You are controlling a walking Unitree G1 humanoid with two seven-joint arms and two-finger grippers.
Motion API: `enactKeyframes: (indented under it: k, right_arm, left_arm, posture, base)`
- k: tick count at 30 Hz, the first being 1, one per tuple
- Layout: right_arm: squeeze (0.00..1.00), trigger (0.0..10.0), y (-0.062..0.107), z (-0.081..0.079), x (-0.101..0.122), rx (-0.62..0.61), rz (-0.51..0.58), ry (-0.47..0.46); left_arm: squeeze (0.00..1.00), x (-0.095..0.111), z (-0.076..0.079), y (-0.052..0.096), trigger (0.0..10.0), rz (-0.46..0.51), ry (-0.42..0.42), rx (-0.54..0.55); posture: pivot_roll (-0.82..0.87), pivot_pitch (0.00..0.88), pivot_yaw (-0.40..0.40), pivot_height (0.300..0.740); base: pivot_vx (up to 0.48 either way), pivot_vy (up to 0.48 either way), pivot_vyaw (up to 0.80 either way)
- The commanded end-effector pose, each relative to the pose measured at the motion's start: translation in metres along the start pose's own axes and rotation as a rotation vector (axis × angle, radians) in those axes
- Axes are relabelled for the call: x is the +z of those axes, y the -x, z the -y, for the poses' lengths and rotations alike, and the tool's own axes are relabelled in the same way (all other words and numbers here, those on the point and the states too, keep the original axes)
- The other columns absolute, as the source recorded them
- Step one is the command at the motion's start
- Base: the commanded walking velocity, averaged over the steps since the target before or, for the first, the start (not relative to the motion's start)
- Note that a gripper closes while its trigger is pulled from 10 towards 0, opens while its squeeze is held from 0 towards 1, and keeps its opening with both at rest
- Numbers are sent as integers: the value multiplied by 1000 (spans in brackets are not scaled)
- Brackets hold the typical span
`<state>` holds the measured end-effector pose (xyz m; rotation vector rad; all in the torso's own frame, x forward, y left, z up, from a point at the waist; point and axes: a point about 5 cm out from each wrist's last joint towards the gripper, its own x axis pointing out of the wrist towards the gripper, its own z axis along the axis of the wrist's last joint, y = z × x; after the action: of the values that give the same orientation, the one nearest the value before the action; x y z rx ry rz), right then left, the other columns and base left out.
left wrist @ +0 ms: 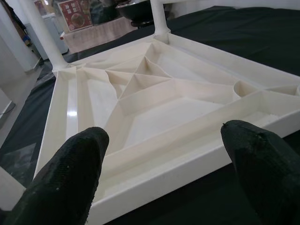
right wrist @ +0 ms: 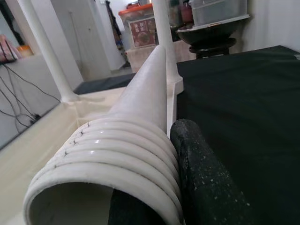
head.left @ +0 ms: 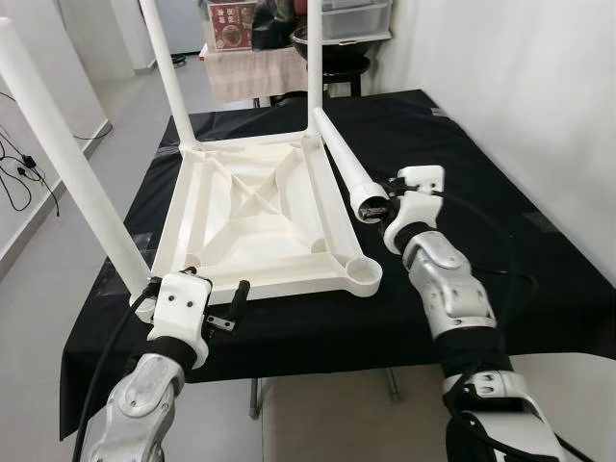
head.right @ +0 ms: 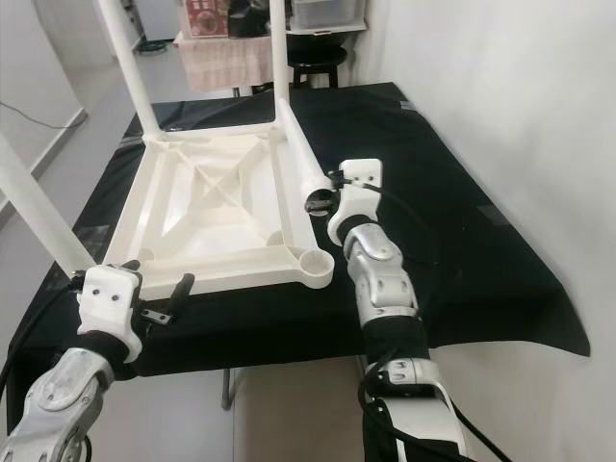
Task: Building children table
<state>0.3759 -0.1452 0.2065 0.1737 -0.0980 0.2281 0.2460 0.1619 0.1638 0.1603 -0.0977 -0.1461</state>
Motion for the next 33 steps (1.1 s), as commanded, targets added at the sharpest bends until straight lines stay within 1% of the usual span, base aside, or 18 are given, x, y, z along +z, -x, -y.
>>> enactKeyframes:
  k: [1, 2, 4, 5, 7, 8, 11, 15, 20, 21, 23, 24, 25, 27, 29, 30, 32, 33]
  right_arm:
    - [0, 10000, 1, -3, 4, 27, 30, -54]
    - [0, 10000, 4, -5, 8, 62, 73, -152]
    - [0, 10000, 8, -11, 12, 123, 124, -271]
    - [0, 10000, 8, -11, 12, 123, 124, -271]
    - [0, 10000, 8, -18, 8, 161, 78, -309]
    - [0, 10000, 8, -19, 7, 168, 72, -325]
    - [0, 10000, 8, -20, 7, 173, 72, -338]
    - [0, 10000, 8, -24, 11, 219, 103, -388]
    - [0, 10000, 8, -24, 15, 223, 133, -424]
    - [0, 10000, 8, -24, 15, 223, 133, -424]
    - [0, 10000, 9, -21, 24, 238, 186, -509]
    - [0, 10000, 9, -21, 24, 238, 186, -509]
    - [0, 10000, 10, -20, 28, 251, 203, -549]
    - [0, 10000, 10, -20, 28, 251, 203, -549]
    - [0, 10000, 12, -18, 33, 276, 239, -621]
    - [0, 10000, 12, -18, 33, 276, 239, -621]
    - [0, 10000, 14, -19, 37, 314, 271, -666]
    - [0, 10000, 14, -19, 37, 314, 271, -666]
  left_arm:
    - [0, 1, -3, 1, 10000, -5, 1, 7]
    - [0, 6, -2, -3, 10000, 14, 43, 0]
    - [0, 16, 0, -13, 10000, 61, 115, -26]
    - [0, 16, 0, -13, 10000, 61, 115, -26]
    - [0, 24, 4, -22, 10000, 93, 185, -46]
    - [0, 26, 9, -25, 10000, 100, 219, -61]
    - [0, 27, 12, -27, 10000, 101, 238, -70]
    - [0, 36, 28, -36, 10000, 135, 287, -143]
    - [0, 45, 36, -43, 10000, 163, 310, -207]
    - [0, 45, 36, -43, 10000, 163, 310, -207]
    - [0, 56, 36, -51, 10000, 191, 400, -228]
    - [0, 56, 36, -51, 10000, 191, 400, -228]
    - [0, 60, 34, -53, 10000, 205, 449, -230]
    - [0, 60, 34, -53, 10000, 205, 449, -230]
    - [0, 70, 25, -59, 10000, 239, 572, -218]
    - [0, 70, 25, -59, 10000, 239, 572, -218]
    - [0, 78, 17, -63, 10000, 266, 678, -218]
    - [0, 78, 17, -63, 10000, 266, 678, -218]
  posture:
    - [-57, 33, 41, 740]
    - [-56, 27, 43, 740]
    - [-53, 25, 43, 740]
    - [-53, 25, 43, 740]
    - [-60, 22, 44, 740]
    - [-63, 21, 45, 740]
    - [-66, 23, 43, 740]
    - [-62, 24, 44, 740]
    - [-64, 22, 48, 740]
    - [-64, 22, 48, 740]
    - [-69, 20, 49, 740]
    - [-69, 20, 49, 740]
    - [-69, 20, 49, 740]
    - [-69, 20, 49, 740]
    - [-69, 20, 48, 740]
    - [-69, 20, 48, 740]
    - [-69, 20, 49, 740]
    - [-69, 20, 49, 740]
  base:
    - [0, 0, 0]
    - [0, 0, 0]
    - [0, 0, 0]
    - [0, 0, 0]
    - [0, 0, 0]
    - [0, 0, -800]
    - [0, 0, -800]
    - [0, 0, -797]
    - [0, 0, -788]
    - [0, 0, -788]
    - [0, 0, -788]
    - [0, 0, -788]
    - [0, 0, -788]
    - [0, 0, -788]
    - [0, 0, -800]
    - [0, 0, -800]
    - [0, 0, -800]
    - [0, 0, -800]
